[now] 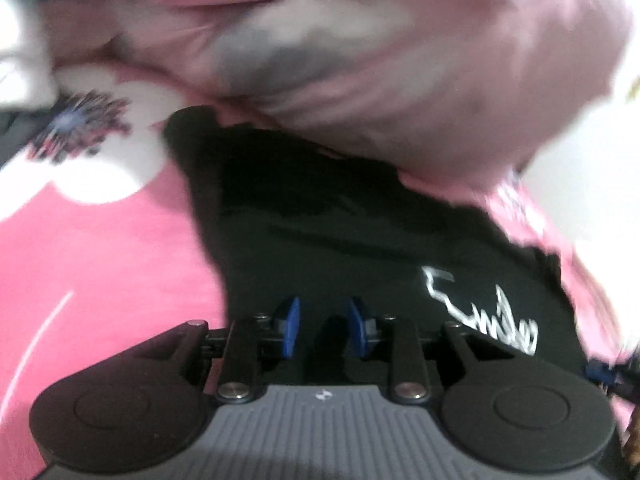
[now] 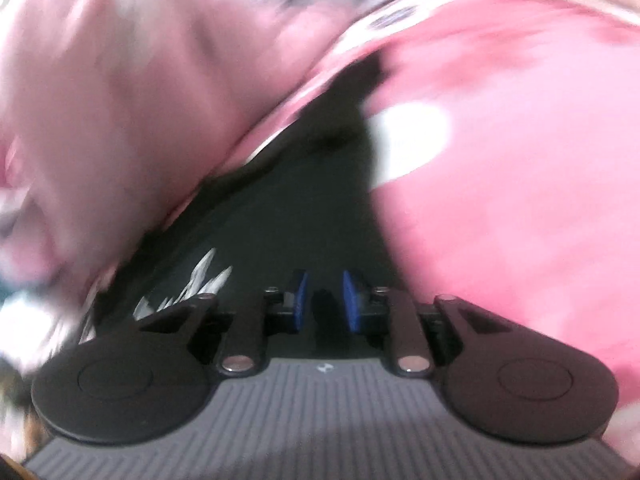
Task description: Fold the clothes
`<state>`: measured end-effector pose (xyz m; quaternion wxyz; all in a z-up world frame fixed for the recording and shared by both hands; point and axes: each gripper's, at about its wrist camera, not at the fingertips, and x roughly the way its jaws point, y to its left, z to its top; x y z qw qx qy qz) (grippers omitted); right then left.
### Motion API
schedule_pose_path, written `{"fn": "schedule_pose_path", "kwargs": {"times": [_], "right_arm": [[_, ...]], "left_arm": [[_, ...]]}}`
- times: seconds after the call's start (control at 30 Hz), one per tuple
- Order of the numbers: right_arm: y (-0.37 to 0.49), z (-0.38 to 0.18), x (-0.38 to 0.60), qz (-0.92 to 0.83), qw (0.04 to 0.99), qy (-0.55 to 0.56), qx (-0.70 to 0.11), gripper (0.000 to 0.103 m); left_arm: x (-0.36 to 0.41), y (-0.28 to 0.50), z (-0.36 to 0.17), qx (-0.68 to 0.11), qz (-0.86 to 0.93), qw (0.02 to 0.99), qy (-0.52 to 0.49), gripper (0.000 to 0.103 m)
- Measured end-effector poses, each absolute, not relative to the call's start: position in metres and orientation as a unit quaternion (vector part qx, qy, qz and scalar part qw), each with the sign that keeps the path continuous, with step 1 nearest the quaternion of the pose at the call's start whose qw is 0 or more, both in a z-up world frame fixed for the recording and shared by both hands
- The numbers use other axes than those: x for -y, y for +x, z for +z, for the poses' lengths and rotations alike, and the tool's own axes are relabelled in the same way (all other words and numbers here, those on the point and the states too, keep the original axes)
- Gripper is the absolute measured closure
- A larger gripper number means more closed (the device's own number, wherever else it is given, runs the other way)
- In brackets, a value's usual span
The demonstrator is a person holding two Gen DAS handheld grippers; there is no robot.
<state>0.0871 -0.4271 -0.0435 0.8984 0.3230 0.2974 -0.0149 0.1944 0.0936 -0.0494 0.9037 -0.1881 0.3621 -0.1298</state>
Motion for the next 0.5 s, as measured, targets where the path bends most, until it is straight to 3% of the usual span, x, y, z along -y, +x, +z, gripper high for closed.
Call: {"fn": "schedule_pose_path", "kwargs": {"times": [0.03, 0.13, 0.37, 0.5], "right_arm": [[0.083, -0.037, 0.433, -0.023, 0.903, 0.322, -0.285, 0.083], [0.085, -0.012, 0.428, 0.005, 0.918, 0.302, -0.258, 0.082], [0.165, -0.013, 0.389, 0.137, 0.893, 0.247, -0.35, 0.083], [0.188, -0.042, 0.424, 0.071, 0.899, 0.223, -0.371, 0.085]], "left_arm": [[-0.095, 0.193, -0.046, -0.36, -0.13, 0.903, -0.193, 0.06], [-0.093, 0.188, -0.034, -0.34, -0.126, 0.914, -0.184, 0.044], [-0.081, 0.194, -0.038, -0.365, -0.124, 0.913, -0.134, 0.042], [-0.078, 0.191, -0.043, -0.356, -0.119, 0.92, -0.115, 0.042]]}}
